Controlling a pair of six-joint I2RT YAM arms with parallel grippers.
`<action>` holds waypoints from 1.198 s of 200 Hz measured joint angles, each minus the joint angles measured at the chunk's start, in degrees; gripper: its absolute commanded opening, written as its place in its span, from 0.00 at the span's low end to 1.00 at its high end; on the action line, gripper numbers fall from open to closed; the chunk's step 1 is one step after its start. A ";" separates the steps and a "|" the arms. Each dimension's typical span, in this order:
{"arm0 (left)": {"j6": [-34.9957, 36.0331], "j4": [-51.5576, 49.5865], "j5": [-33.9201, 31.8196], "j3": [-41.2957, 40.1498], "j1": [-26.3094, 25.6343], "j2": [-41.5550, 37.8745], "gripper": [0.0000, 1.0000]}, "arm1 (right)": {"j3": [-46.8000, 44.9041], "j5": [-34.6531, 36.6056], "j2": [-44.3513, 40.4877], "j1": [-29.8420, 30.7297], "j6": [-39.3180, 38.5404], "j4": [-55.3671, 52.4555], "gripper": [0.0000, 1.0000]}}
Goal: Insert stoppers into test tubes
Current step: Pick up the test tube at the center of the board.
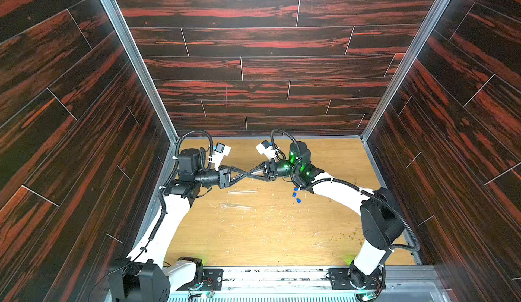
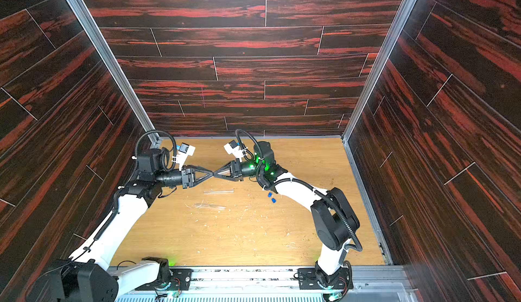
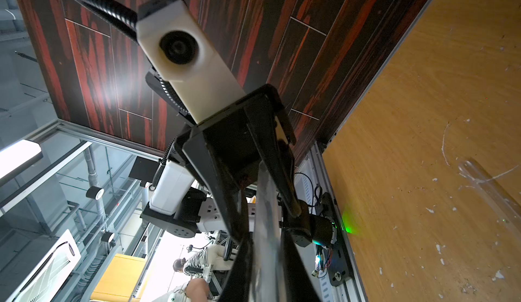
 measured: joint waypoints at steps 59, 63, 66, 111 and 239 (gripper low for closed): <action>1.73 -0.98 0.17 0.02 0.00 0.00 0.38 | 0.00 0.07 0.00 -0.28 1.01 0.96 0.05; 1.79 -1.03 0.17 0.02 0.00 0.00 0.37 | 0.00 0.07 0.00 -0.31 1.14 1.07 0.05; 1.79 -1.11 0.20 0.02 -0.02 0.00 0.37 | -0.02 0.07 0.00 -0.35 1.25 1.25 0.05; 1.88 -1.27 0.17 0.02 -0.09 0.00 0.26 | -0.02 -0.02 0.00 -0.72 1.70 2.60 0.05; 0.42 -0.42 0.35 0.00 -0.26 0.39 0.25 | 0.24 0.02 0.96 -0.57 1.88 3.87 0.05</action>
